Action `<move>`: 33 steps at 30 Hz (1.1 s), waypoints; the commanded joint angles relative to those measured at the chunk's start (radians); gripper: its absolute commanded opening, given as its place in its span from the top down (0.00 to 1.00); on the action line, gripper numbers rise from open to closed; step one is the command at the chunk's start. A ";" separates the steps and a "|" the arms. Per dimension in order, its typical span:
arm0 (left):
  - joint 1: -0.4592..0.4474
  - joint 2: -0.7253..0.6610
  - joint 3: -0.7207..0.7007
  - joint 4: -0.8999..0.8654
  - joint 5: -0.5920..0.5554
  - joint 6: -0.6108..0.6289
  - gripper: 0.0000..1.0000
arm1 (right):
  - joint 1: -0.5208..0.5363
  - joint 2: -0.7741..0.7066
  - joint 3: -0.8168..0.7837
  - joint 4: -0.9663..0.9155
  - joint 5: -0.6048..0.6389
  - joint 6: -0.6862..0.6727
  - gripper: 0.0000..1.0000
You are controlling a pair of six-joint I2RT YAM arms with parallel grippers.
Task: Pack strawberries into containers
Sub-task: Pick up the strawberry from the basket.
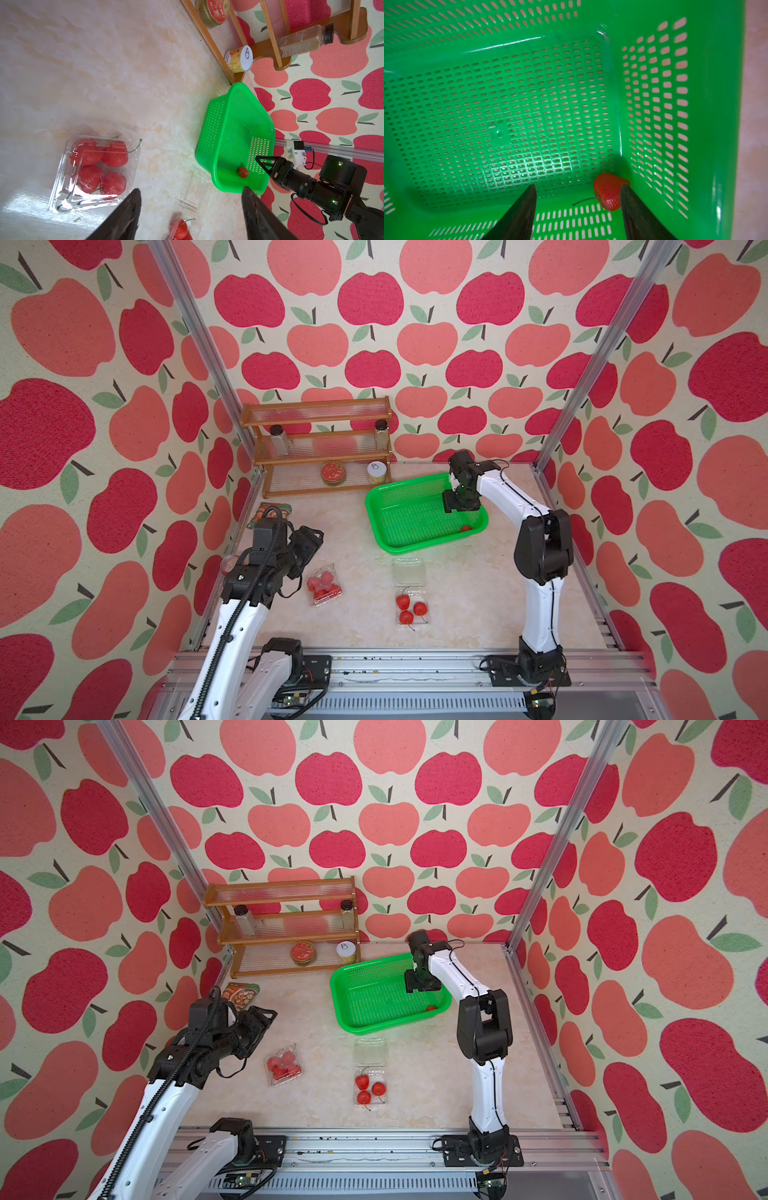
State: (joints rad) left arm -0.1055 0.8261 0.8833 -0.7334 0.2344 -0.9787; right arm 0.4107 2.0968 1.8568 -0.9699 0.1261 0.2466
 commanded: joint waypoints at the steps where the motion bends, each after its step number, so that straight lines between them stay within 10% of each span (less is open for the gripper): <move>1: 0.000 0.015 -0.023 0.062 0.056 0.003 0.25 | -0.006 -0.004 0.000 -0.043 0.048 -0.029 0.34; 33: -0.023 0.006 -0.046 0.073 0.056 0.003 0.24 | -0.050 0.095 -0.123 -0.101 -0.020 -0.014 0.34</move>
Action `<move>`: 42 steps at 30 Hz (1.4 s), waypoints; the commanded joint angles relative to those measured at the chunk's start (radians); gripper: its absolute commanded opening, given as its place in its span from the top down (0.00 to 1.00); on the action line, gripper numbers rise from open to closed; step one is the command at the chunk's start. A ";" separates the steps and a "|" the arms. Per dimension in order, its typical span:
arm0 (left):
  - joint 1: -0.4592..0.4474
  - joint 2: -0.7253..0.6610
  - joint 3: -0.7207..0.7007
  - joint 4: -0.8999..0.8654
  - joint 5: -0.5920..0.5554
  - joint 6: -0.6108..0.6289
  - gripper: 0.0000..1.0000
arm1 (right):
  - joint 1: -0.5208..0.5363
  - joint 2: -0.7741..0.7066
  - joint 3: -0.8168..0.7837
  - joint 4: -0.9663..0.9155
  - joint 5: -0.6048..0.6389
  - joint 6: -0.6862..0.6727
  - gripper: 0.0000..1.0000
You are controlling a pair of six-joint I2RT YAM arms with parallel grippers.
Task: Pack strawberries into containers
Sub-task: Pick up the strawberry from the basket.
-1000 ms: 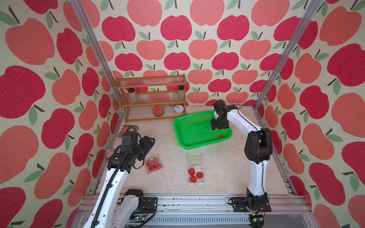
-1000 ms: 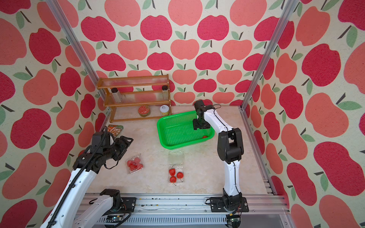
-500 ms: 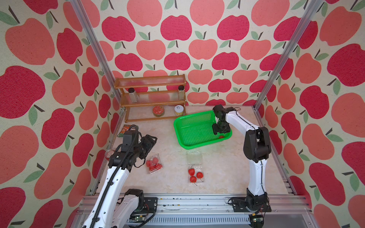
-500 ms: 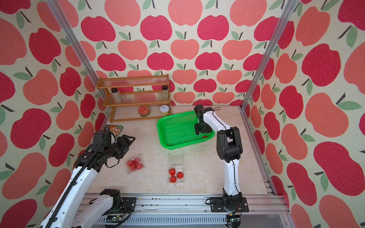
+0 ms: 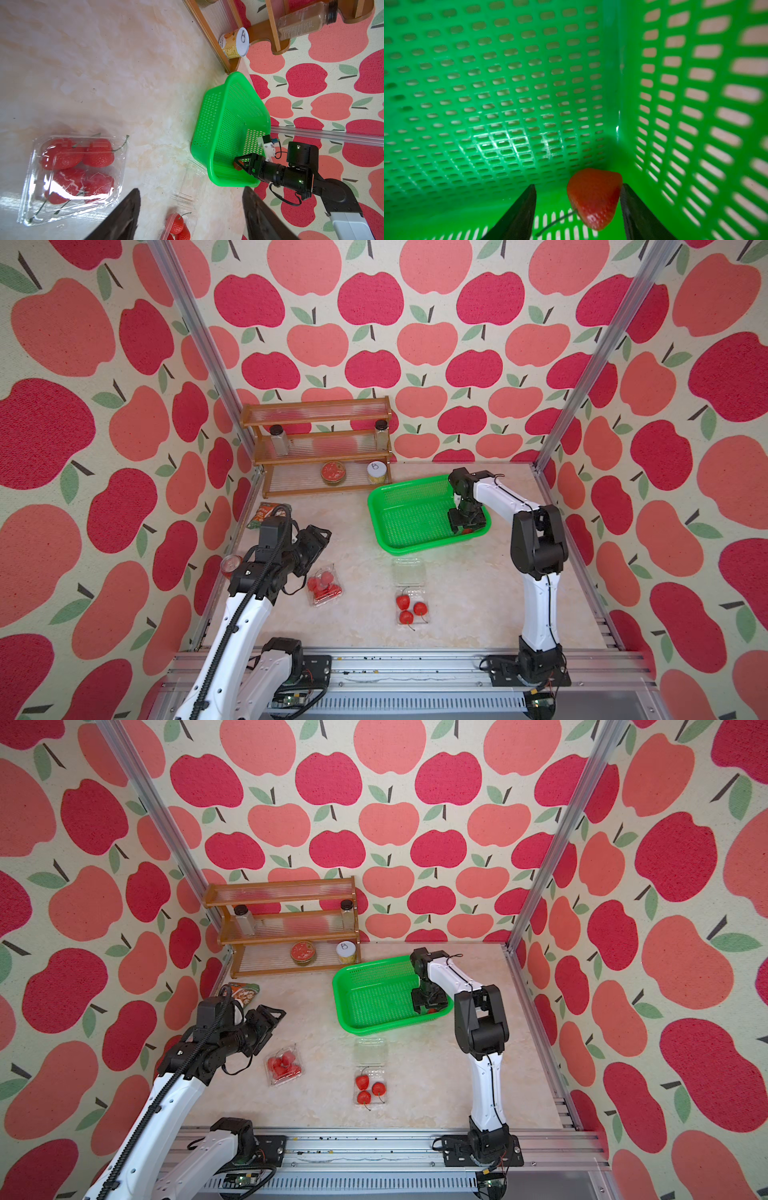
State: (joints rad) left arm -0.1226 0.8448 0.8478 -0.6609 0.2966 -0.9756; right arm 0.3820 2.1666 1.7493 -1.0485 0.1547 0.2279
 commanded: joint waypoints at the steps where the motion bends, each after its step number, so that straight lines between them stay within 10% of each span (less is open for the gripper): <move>1: -0.005 -0.014 -0.012 0.000 -0.008 0.000 0.24 | -0.024 0.028 -0.017 -0.019 -0.059 0.006 0.36; 13: -0.005 -0.029 -0.026 0.000 -0.016 -0.010 0.24 | -0.025 -0.005 -0.017 -0.024 -0.140 0.000 0.55; 42: -0.004 -0.047 -0.033 -0.009 -0.027 -0.011 0.24 | -0.023 0.047 0.064 -0.151 -0.156 -0.061 0.52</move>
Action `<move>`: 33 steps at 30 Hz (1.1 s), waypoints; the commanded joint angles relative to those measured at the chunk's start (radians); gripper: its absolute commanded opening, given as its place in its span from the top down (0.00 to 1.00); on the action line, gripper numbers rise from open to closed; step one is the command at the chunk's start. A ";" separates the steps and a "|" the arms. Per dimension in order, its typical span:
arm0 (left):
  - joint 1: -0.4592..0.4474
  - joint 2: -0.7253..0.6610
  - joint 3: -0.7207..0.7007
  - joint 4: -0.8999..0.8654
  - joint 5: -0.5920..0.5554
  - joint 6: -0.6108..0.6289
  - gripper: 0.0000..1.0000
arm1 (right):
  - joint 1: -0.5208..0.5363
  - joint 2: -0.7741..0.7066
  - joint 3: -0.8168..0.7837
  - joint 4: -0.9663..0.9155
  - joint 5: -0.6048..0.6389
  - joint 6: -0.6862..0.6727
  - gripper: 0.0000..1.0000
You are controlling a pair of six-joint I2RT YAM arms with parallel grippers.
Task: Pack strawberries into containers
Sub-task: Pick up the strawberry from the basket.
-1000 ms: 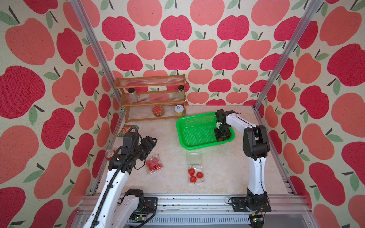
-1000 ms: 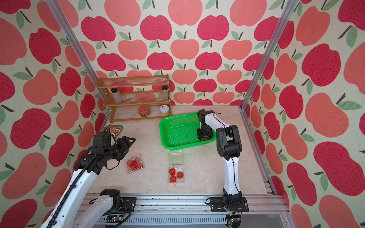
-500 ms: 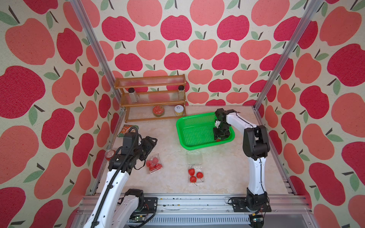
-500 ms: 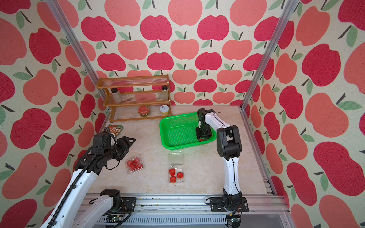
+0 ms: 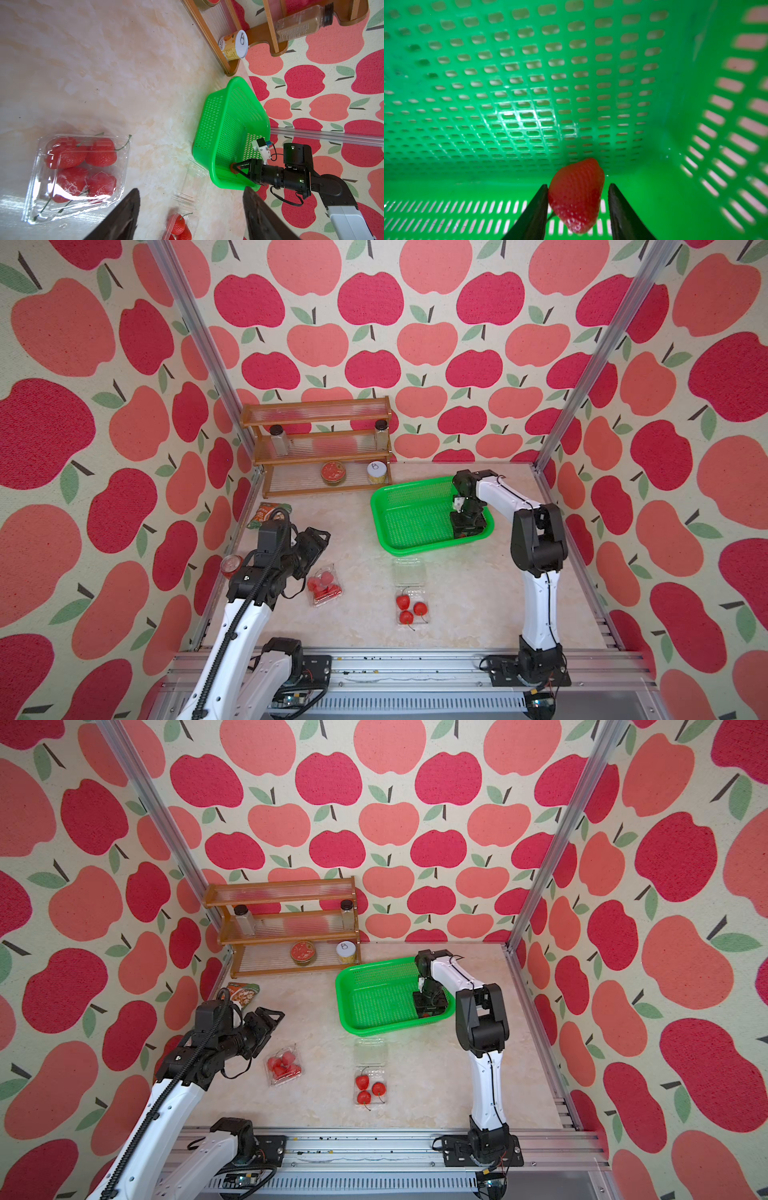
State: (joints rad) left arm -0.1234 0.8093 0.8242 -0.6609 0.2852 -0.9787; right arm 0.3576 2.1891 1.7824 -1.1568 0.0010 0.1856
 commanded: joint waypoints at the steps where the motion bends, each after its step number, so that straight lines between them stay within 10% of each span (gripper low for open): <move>1: -0.001 -0.013 -0.010 -0.009 -0.018 -0.009 0.23 | 0.001 0.030 0.038 -0.047 -0.003 -0.021 0.53; 33: 0.001 0.007 -0.007 0.004 0.000 -0.009 0.23 | 0.004 -0.011 0.204 -0.047 -0.108 0.031 0.62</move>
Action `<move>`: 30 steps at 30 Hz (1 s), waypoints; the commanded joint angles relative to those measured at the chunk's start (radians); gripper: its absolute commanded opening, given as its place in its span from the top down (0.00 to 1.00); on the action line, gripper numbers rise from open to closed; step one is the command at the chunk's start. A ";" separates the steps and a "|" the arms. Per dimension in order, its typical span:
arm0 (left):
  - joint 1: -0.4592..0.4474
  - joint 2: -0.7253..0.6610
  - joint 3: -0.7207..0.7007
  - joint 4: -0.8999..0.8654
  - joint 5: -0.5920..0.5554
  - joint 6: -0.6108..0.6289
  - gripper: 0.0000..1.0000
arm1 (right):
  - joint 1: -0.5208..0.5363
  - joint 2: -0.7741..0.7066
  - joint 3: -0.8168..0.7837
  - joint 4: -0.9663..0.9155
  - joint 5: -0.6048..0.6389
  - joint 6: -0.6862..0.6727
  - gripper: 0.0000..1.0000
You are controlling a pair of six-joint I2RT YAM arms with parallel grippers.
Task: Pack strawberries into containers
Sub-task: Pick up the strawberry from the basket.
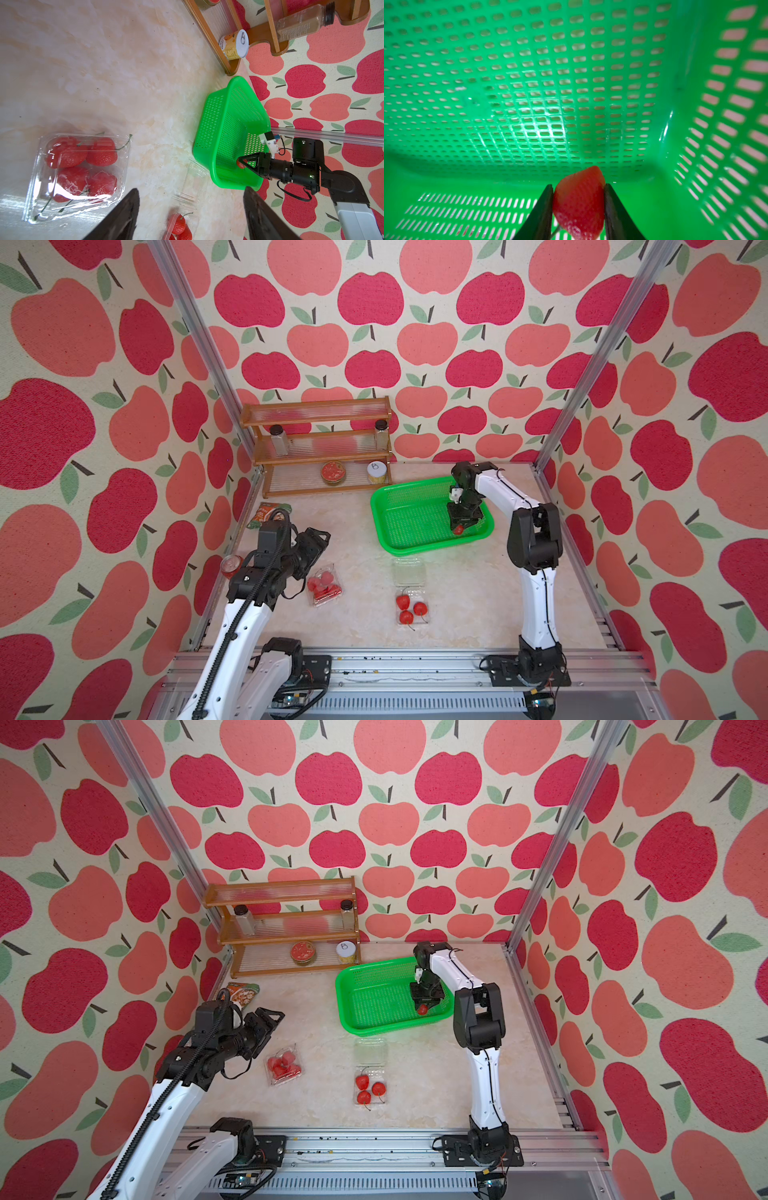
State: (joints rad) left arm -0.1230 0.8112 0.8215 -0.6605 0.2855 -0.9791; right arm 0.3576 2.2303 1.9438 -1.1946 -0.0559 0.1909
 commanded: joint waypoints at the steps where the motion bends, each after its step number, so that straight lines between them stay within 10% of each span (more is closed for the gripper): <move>1: 0.000 0.009 -0.004 0.008 0.001 -0.009 0.23 | 0.006 -0.059 0.048 -0.010 -0.062 0.030 0.62; 30: -0.087 0.193 0.156 0.040 -0.012 0.070 0.23 | 0.285 -0.571 -0.221 0.009 -0.108 0.148 0.62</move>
State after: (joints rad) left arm -0.1955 0.9867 0.9394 -0.6197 0.2943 -0.9421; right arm 0.5953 1.7203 1.7981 -1.1885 -0.1497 0.2966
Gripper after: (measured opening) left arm 0.776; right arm 0.384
